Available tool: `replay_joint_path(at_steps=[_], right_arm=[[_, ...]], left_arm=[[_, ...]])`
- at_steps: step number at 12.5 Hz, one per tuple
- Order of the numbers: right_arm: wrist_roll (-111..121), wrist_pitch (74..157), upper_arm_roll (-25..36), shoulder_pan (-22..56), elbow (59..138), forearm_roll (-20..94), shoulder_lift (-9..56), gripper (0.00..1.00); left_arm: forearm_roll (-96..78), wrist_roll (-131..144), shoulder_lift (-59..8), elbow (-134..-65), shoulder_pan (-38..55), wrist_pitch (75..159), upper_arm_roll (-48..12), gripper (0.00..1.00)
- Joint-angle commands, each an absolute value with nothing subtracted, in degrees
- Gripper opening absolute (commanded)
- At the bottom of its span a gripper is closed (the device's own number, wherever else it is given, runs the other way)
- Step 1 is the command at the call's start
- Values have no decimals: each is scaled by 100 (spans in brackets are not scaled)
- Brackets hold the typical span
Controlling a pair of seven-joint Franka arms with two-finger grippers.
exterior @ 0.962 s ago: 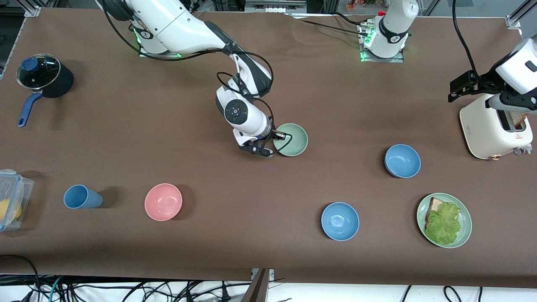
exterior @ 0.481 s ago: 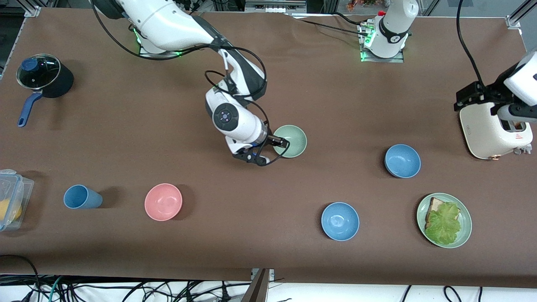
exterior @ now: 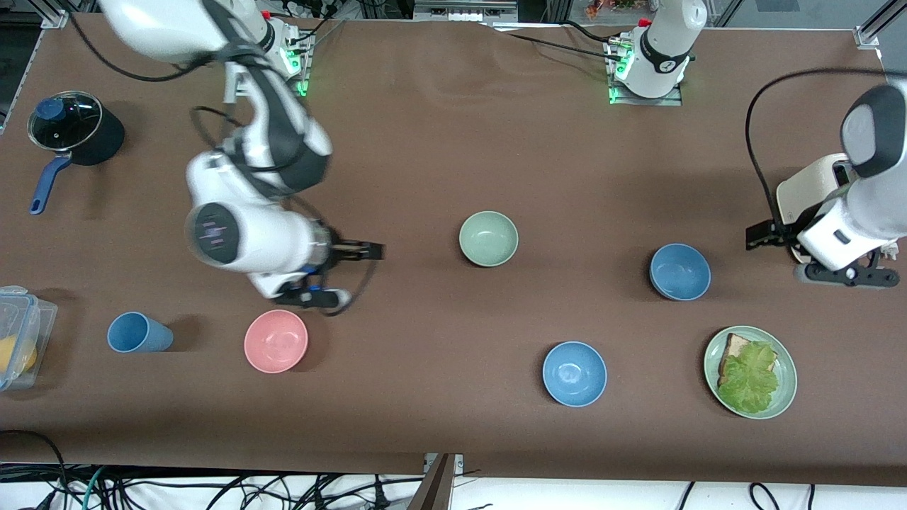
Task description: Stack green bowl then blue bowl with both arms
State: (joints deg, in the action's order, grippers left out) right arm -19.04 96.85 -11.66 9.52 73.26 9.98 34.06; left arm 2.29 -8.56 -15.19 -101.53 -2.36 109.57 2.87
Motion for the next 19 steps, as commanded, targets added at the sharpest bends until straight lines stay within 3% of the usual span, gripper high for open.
replay_joint_path(at_steps=[1,6,11,12,13,14,16,19], right_arm=[[-813,9169,-1283,82,7409,704,3103,100],[368,8798,-1222,-895,7295,413,2927,100],[404,8701,-687,-1011,7163,221,2357,100],[404,8658,-651,-1011,7163,63,2181,100],[404,8683,-650,-993,7163,-295,2075,100],[387,8753,-650,-958,7163,-499,1987,100],[422,8772,-650,-958,7198,-475,1969,100],[404,8702,-650,-888,7268,-597,1828,100]], left_arm=[[264,-967,-1581,-10678,-264,11433,237,100],[79,-941,-2038,-11723,-281,13076,246,100],[-264,-976,-2548,-11734,-281,13710,255,99],[-255,-976,-2575,-11733,-273,13815,255,95],[-237,-984,-2601,-11733,-272,13834,255,75],[-220,-993,-2636,-11733,-272,13843,255,32],[-255,-993,-2698,-11725,-272,13843,255,0],[-211,-1072,-2690,-11716,-272,13799,255,0]])
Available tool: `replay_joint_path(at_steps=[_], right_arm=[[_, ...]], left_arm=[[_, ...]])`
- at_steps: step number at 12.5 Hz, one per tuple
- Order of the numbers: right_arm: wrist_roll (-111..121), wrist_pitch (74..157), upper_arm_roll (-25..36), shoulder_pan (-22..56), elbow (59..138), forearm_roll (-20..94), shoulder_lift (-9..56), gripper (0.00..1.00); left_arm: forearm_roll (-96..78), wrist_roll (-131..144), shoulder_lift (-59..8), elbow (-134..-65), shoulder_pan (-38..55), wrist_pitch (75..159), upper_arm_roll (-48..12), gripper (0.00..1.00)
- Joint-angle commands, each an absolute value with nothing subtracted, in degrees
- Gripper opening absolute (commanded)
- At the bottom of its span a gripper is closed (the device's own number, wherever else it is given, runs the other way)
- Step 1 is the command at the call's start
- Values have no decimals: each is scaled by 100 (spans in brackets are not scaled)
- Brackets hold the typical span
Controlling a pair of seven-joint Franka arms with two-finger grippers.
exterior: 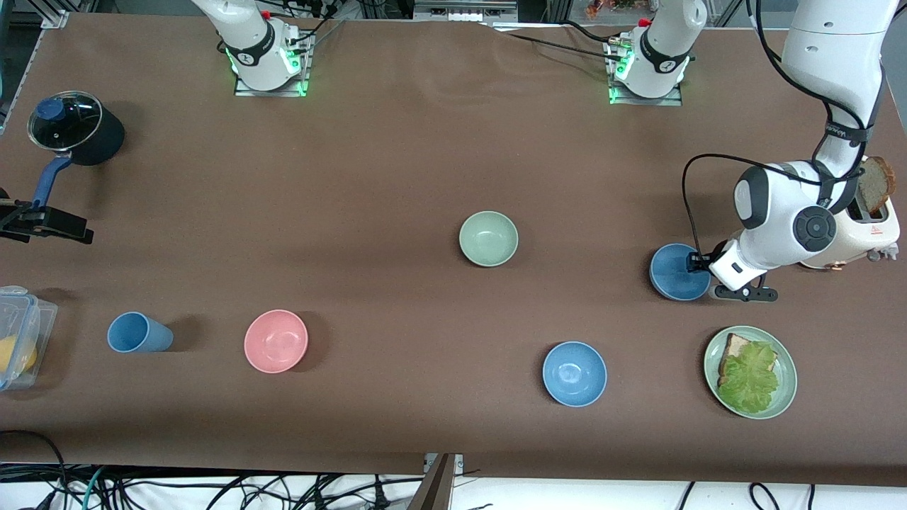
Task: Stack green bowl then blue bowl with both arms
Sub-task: 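Grasp the blue bowl with the left gripper and carry it over the green bowl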
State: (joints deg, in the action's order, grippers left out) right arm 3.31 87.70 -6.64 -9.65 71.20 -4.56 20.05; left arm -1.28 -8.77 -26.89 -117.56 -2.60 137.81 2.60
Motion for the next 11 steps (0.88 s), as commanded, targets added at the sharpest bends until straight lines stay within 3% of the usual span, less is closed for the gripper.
replay_joint_path(at_steps=[1,6,9,11], right_arm=[[404,8640,-650,-879,7538,-563,1654,100],[308,8675,-511,-625,8375,-545,1064,100],[325,8701,-202,-360,8542,-545,941,100],[325,8736,-202,-360,8858,-536,757,100]], left_arm=[[-211,-1211,-2620,-11716,-255,13755,255,0],[-342,-1318,-1874,-11514,-185,12861,176,0],[-886,-830,-1609,-11181,130,11955,-245,0],[-835,304,-1608,-11171,438,11918,-596,0]])
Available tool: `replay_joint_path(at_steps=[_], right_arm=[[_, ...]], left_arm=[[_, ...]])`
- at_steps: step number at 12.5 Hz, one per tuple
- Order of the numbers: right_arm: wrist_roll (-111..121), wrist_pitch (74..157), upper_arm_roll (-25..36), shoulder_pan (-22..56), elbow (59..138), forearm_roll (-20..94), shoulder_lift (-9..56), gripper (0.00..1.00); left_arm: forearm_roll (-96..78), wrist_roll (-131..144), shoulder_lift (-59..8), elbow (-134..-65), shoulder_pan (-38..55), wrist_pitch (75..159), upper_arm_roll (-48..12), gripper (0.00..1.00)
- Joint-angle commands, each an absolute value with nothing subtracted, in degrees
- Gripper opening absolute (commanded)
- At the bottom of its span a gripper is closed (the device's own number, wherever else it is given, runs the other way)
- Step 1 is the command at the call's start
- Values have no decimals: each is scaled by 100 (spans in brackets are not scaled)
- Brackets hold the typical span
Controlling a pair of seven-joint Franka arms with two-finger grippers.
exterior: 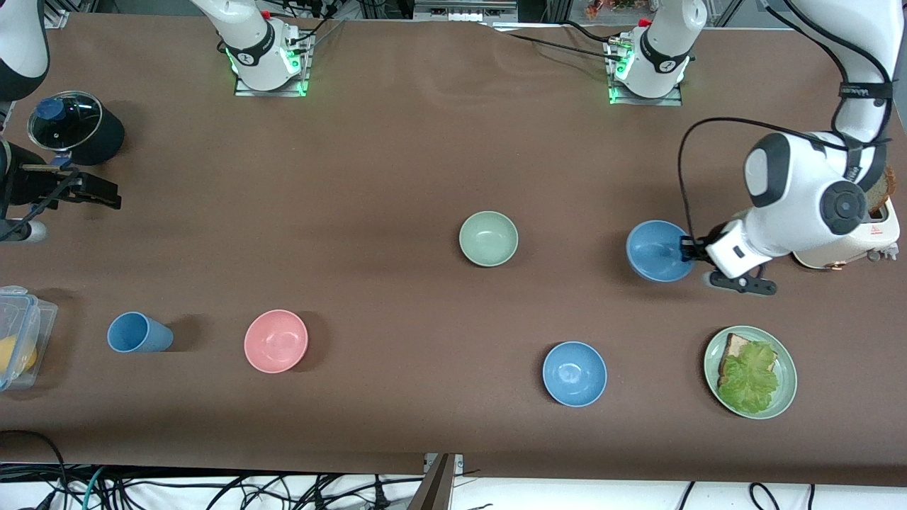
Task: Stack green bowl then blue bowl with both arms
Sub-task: 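Grasp the blue bowl with the left gripper and carry it over the green bowl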
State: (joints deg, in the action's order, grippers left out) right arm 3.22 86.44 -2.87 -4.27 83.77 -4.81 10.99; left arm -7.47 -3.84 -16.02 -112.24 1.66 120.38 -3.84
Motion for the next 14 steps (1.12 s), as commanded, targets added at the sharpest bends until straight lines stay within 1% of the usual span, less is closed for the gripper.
replay_joint_path(at_steps=[1,4,6,8,10,12,14], right_arm=[[325,8789,-211,-360,8938,-536,704,100],[378,8701,-211,-378,8746,-519,905,100],[369,8727,-220,-378,8736,-519,914,100],[343,8754,-229,-369,8736,-292,940,100],[282,8754,-246,-352,8728,-193,949,100],[281,8745,-246,-352,8728,-193,949,100],[273,8736,-246,-352,8728,-193,949,100]], left_arm=[[-878,438,-1626,-11162,553,11935,-763,0],[-896,1272,-1810,-10803,1272,11927,-870,0],[-923,1563,-2160,-10443,1650,11927,-958,0],[-1316,1897,-2556,-10092,2020,11970,-949,0],[-1415,2004,-2916,-9766,2240,12040,-958,0],[-1406,2013,-3154,-9668,2443,12329,-949,0],[-1389,1925,-3269,-9668,2452,12480,-949,0]])
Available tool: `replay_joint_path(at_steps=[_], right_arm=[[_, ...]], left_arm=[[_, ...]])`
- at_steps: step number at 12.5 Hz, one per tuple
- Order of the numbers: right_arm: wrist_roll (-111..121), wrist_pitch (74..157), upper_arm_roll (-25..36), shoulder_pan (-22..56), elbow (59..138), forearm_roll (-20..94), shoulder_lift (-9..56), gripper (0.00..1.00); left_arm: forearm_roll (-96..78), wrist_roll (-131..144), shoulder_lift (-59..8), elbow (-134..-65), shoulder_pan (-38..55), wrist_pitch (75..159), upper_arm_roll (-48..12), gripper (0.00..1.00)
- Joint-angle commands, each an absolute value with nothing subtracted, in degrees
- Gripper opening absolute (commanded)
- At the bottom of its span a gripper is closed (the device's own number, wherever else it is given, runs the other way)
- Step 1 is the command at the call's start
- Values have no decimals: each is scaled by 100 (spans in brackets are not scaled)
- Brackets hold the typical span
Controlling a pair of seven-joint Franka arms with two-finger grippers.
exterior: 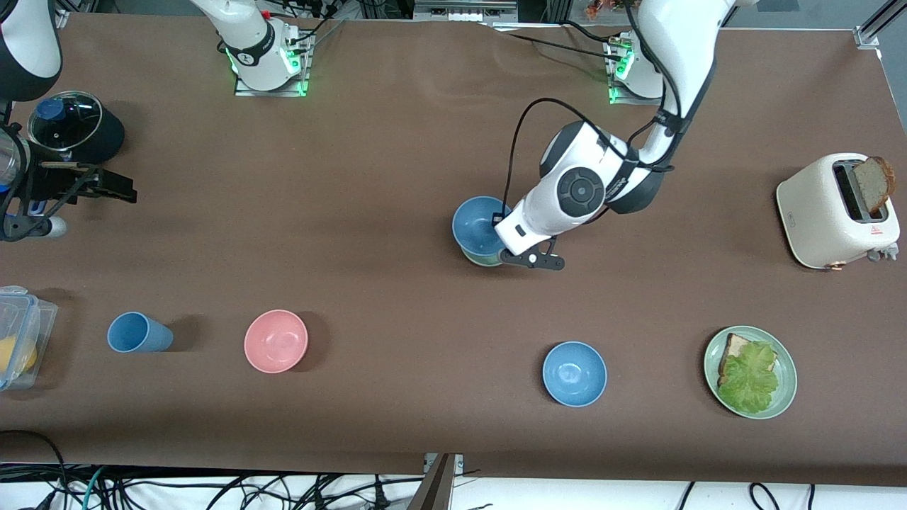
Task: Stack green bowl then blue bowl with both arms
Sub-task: 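Lower the blue bowl into the green bowl and open the left gripper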
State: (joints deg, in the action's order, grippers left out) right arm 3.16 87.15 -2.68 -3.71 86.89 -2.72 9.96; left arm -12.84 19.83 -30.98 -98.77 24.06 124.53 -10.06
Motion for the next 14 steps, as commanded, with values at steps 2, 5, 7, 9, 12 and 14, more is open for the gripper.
replay_joint_path(at_steps=[2,5,7,9,12,14], right_arm=[[281,8754,-246,-351,8728,-193,958,100],[281,8763,-255,-343,8728,-193,958,100],[272,8771,-264,-334,8728,-193,949,100],[272,8771,-264,-334,8728,-193,958,100],[264,8763,-264,-334,8728,-193,958,100],[272,8763,-264,-334,8728,-185,958,100]], left_arm=[[-1336,1916,-3340,-9677,2452,12489,-940,0],[-1318,1803,-3340,-9738,2443,12463,-914,0],[-1318,1556,-3349,-9799,2426,12445,-896,0],[-1318,1547,-3357,-9852,2417,12445,-870,0],[-1318,1564,-3384,-9870,2417,12428,-853,0],[-1327,1617,-3358,-9870,2417,12428,-853,99]])
